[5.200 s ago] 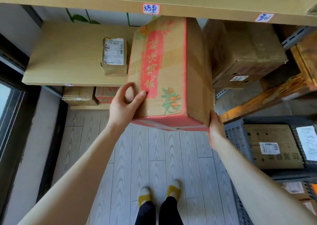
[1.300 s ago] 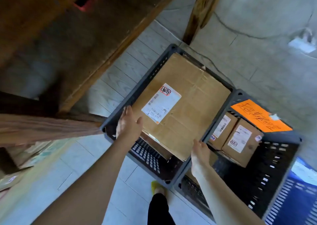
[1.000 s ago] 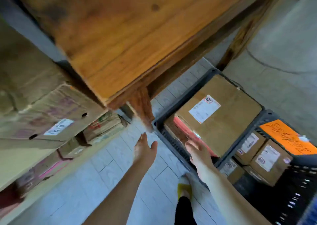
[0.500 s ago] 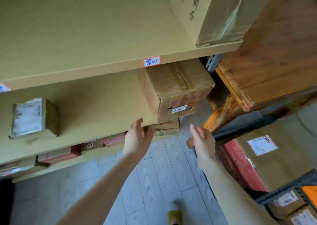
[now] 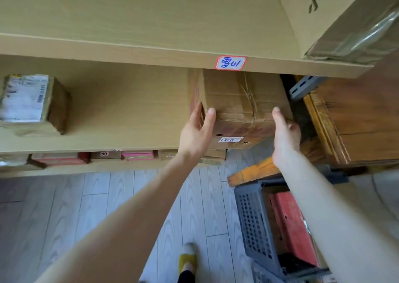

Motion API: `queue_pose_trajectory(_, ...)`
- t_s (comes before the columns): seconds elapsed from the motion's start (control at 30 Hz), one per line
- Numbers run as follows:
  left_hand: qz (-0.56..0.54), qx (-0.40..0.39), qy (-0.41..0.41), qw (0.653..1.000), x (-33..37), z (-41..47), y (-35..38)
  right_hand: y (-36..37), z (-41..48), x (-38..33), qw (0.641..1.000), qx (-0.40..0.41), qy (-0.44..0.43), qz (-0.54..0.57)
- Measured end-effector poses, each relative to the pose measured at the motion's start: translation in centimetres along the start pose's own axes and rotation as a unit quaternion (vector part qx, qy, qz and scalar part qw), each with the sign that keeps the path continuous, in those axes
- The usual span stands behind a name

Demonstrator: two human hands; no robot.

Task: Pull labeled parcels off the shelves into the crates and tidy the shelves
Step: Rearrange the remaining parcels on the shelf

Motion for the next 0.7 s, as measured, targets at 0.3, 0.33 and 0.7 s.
queue_pose_trajectory(0.3, -0.11, 0.266, -0.062, 0.956, -5.1, -8.0, -10.3, 4.5, -9.7, 4.4, 0.994, -0.107, -0.026, 0.008)
queue_pose_trajectory(0.33, -0.108, 0.288, -0.064, 0.949, -5.3, -8.6, -11.5, 4.8, -10.7, 4.8, 0.991, -0.128, -0.029, -0.004)
queue_pose_trajectory(0.7, 0.212, 0.309, 0.088, 0.923, 0.8, -11.1, -13.0, 4.0, -10.0, 10.1, 0.951, -0.116, 0.284, 0.043)
Point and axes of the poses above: each hand's wrist, its own z-axis towards the middle knuckle, its own y-axis out of the palm, x = y × z, the point moved 7 cm from there along z, towards the middle knuckle, and after that the axes turned 9 degrees about z, right-handed, at the moved point
